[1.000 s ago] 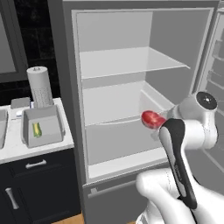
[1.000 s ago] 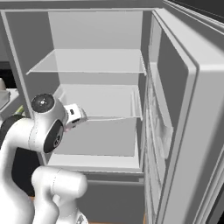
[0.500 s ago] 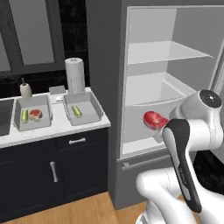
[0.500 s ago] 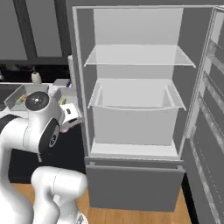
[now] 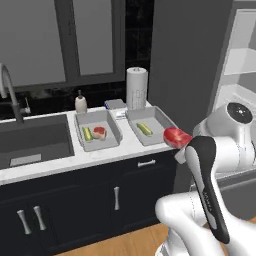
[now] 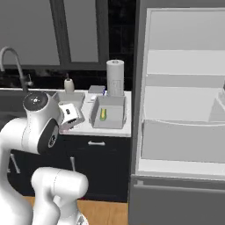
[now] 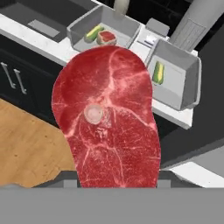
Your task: Place one corn and one steak in each tupperware on the nearby counter, to pack two identical lunches.
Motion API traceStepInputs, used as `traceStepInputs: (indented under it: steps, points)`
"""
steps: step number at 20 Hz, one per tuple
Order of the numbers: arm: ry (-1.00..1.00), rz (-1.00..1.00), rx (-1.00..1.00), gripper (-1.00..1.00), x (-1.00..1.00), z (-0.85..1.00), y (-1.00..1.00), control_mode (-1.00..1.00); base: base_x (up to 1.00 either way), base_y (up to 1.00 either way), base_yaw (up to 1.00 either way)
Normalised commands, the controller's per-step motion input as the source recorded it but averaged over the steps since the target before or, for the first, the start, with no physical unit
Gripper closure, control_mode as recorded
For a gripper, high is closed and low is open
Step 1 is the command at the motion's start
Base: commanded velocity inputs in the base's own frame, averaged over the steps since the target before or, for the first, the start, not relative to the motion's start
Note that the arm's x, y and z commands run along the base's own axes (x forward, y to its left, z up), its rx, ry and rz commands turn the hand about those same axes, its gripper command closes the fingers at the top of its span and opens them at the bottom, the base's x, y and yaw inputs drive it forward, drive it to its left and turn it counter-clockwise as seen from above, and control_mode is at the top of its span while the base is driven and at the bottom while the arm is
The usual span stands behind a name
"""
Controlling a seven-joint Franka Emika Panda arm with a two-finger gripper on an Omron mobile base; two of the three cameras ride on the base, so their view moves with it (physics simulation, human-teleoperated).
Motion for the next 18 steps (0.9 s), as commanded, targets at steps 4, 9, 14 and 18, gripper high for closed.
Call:
traceStepInputs:
  steps: [4, 9, 14, 18]
  points:
    - [0.0, 0.0, 0.0, 1.0, 0.0, 0.0, 0.0, 1.0, 0.8, 0.53, -0.04]
    - [0.0, 0.0, 0.0, 1.0, 0.0, 0.0, 0.0, 1.0, 0.66, 0.19, -0.09]
    - [-0.06, -0.04, -0.01, 1.0, 0.1, -0.07, 0.0, -1.0, 0.19, 0.0, -0.06]
    - [-0.14, -0.13, -0.04, 1.0, 0.33, -0.29, 0.0, -1.0, 0.0, 0.0, 0.0]
